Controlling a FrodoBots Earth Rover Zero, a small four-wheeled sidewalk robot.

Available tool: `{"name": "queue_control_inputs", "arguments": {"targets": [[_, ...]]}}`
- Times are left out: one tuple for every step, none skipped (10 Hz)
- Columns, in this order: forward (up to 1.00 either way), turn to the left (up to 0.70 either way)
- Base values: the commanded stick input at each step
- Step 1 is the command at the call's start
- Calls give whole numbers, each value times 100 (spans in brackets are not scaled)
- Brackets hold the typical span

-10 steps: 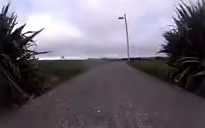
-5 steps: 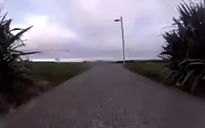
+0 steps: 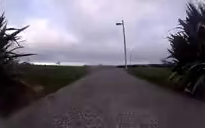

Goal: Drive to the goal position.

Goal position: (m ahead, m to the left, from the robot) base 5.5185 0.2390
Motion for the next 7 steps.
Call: {"name": "queue_control_inputs", "arguments": {"targets": [[85, 0], [85, 0], [85, 0], [85, -10], [85, -24], [85, -23], [85, -8]]}}
